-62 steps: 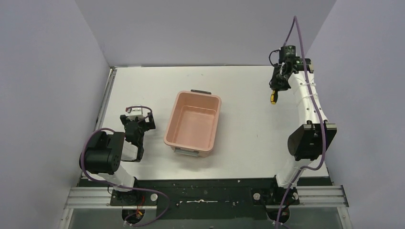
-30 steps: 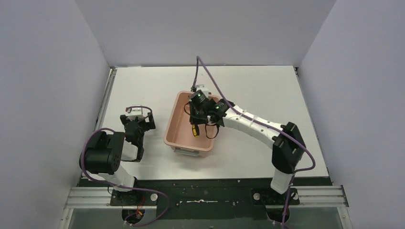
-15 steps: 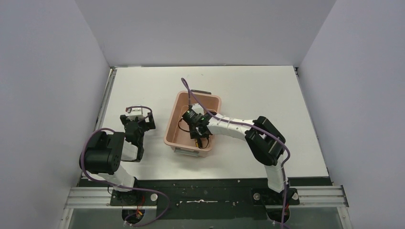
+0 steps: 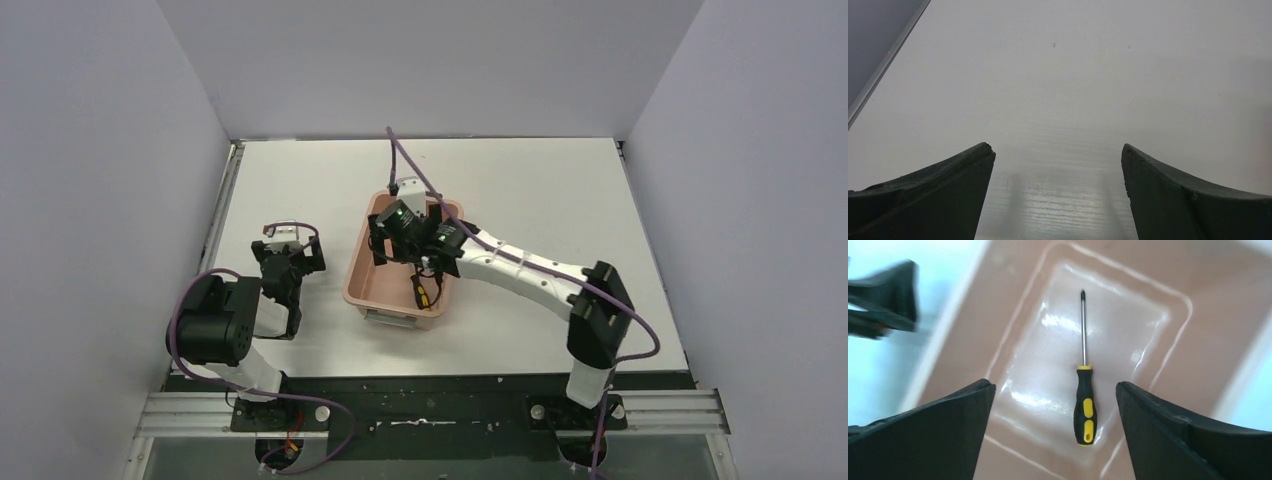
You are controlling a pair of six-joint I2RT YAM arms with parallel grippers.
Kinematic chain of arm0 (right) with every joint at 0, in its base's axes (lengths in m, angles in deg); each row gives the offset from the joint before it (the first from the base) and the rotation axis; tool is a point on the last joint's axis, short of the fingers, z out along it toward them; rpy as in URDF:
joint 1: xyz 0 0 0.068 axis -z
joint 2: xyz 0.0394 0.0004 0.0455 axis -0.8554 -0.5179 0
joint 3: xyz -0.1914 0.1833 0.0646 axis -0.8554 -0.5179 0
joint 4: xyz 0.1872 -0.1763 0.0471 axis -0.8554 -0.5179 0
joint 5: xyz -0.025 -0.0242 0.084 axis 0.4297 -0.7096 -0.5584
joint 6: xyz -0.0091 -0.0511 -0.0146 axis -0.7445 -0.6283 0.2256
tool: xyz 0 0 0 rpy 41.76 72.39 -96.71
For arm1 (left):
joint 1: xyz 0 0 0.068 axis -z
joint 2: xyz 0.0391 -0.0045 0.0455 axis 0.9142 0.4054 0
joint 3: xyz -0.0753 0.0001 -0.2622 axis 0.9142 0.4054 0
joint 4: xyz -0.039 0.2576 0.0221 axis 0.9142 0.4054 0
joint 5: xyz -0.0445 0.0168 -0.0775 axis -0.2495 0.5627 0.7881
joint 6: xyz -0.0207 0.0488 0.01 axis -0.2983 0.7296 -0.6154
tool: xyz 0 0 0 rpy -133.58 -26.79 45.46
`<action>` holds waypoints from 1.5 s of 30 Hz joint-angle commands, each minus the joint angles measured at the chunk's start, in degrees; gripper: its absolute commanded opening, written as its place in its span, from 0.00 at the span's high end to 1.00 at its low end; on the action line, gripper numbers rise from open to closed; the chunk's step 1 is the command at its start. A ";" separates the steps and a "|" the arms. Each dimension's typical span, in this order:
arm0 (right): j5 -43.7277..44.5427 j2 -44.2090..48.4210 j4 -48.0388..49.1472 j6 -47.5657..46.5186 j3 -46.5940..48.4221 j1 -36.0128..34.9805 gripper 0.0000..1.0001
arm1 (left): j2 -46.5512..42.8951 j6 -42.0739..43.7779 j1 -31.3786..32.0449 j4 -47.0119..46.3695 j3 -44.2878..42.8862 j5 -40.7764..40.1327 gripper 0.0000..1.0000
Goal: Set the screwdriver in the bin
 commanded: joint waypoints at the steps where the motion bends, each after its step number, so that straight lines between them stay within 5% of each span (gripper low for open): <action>1: 5.48 12.05 4.88 -9.02 1.63 -0.25 0.00 | -0.72 0.55 -0.19 -1.39 -0.20 0.70 0.03; 6: 13.57 23.32 15.98 -23.14 -8.30 1.17 0.00 | -0.74 0.51 -0.19 -1.37 -0.20 0.70 0.03; 11: 18.52 37.61 38.72 -33.33 -31.01 10.09 0.00 | -0.68 0.49 -0.19 -1.35 -0.20 0.71 0.03; 19: 10.54 48.89 51.02 -28.75 -57.57 30.00 0.00 | -0.73 0.57 -0.19 -1.36 -0.20 0.64 0.03; 24: 11.46 48.97 59.47 -27.42 -68.96 32.64 0.00 | -0.75 0.56 -0.19 -1.39 -0.20 0.70 0.03; 45: 8.20 44.83 61.99 -28.62 -69.87 32.89 0.00 | -0.67 0.60 -0.23 -1.08 -0.33 0.65 0.03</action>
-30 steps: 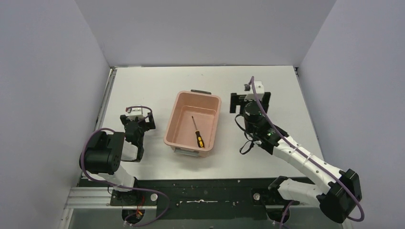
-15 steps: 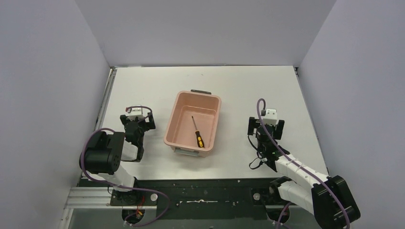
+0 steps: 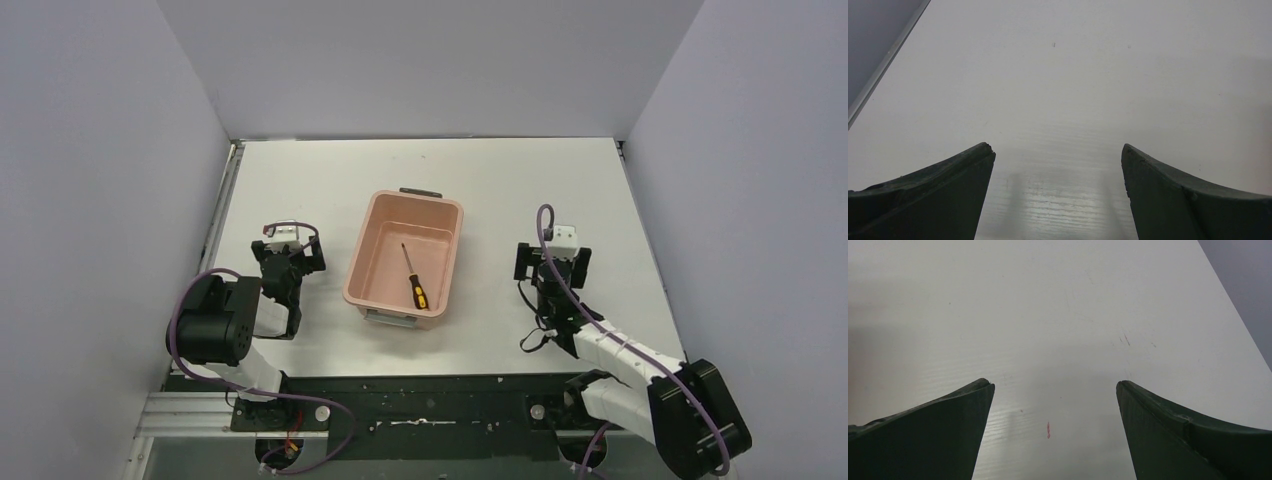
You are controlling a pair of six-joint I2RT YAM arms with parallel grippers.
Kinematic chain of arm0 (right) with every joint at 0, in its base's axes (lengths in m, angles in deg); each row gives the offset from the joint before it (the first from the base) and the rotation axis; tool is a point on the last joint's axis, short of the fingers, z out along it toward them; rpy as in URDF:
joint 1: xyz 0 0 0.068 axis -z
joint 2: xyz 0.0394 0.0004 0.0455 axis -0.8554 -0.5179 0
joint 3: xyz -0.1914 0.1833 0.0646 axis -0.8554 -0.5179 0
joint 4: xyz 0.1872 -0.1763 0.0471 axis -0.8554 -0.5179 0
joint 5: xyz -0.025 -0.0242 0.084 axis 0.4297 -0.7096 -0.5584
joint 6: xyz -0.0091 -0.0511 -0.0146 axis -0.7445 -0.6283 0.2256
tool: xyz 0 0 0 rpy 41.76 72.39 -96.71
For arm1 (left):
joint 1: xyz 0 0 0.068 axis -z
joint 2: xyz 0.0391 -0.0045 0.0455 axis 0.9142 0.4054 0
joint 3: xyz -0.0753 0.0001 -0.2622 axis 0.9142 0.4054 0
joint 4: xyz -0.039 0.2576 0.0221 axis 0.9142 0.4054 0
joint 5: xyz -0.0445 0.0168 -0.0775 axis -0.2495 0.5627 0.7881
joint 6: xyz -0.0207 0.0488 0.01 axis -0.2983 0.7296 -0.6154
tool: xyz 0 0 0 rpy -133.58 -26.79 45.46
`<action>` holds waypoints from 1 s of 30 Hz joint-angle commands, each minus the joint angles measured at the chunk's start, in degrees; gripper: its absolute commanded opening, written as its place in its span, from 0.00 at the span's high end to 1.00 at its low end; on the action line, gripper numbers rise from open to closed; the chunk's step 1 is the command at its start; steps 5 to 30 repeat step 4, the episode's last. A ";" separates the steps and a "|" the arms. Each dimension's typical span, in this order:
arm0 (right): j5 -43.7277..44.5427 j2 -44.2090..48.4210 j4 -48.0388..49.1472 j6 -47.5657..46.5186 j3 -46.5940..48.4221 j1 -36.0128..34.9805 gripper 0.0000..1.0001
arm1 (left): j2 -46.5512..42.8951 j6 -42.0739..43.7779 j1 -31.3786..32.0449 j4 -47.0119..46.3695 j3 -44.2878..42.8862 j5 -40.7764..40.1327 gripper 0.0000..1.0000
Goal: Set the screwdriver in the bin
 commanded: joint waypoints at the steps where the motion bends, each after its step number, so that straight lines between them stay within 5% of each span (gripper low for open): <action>1: -0.28 0.04 4.24 0.26 2.28 0.37 0.00 | -0.52 0.57 -0.19 -1.03 -0.51 0.62 0.03; 30: -0.47 0.35 4.40 0.19 2.10 0.31 0.00 | -0.68 0.48 -0.22 -1.21 -0.30 0.69 0.03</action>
